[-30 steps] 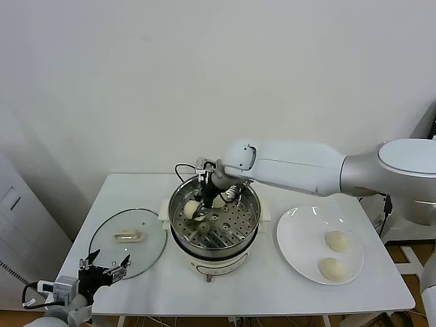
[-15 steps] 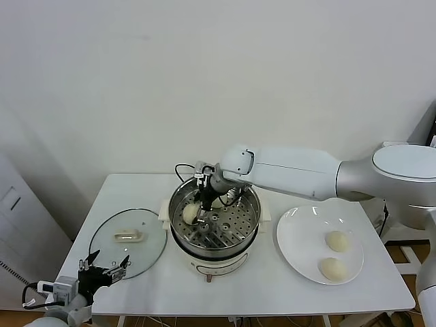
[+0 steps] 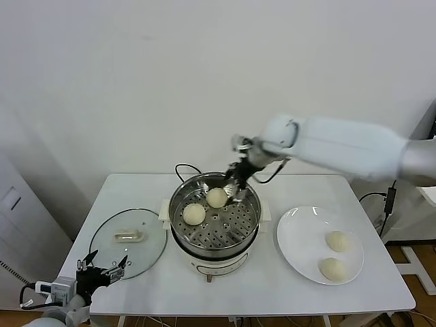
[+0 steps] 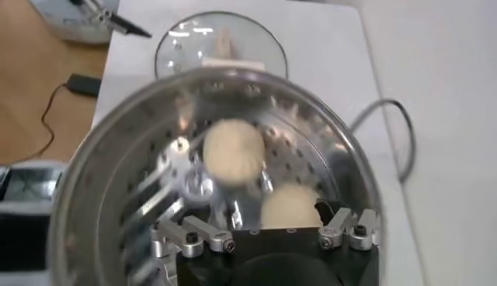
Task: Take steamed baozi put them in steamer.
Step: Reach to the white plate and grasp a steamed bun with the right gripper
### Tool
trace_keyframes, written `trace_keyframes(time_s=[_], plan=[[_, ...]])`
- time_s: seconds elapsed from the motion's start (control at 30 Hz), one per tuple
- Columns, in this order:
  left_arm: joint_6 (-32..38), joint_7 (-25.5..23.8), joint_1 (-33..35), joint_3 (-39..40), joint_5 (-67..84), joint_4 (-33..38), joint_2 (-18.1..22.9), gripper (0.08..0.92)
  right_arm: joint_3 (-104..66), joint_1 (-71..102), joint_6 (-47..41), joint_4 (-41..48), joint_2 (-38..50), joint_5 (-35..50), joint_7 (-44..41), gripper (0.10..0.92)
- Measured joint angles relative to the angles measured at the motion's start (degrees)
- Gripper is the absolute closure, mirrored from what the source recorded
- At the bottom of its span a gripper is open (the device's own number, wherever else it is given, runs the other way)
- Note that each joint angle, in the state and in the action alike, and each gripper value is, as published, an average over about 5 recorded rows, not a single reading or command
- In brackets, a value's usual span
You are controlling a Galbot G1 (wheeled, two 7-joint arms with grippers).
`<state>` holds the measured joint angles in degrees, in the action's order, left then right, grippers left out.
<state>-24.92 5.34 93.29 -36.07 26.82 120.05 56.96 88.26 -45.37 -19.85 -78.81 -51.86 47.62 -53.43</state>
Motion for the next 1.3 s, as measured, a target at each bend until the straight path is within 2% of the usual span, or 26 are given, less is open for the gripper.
trace_keyframes(time_s=[0.27,0.53,0.9,1.3], plan=[[-0.04,0.00,0.27,-0.29,-0.01,0.25,0.02,0.177,1.83,-1.20,5.09,-1.77,11.13,-9.69,-7.86,0.203],[-0.20,0.02,0.29,-0.39,-0.01,0.46,0.14,0.177,-0.07,3.58,9.27,-2.16,18.52,-18.86,-12.40,0.203],[-0.21,0.02,0.29,-0.42,-0.01,0.36,0.18,0.177,-5.82,13.12,13.51,-0.62,22.51,-29.03,-16.19,0.203],[-0.28,0.02,0.10,-0.30,-0.01,0.06,0.02,0.177,-12.89,24.68,16.25,1.54,23.65,-36.28,-17.09,0.203]])
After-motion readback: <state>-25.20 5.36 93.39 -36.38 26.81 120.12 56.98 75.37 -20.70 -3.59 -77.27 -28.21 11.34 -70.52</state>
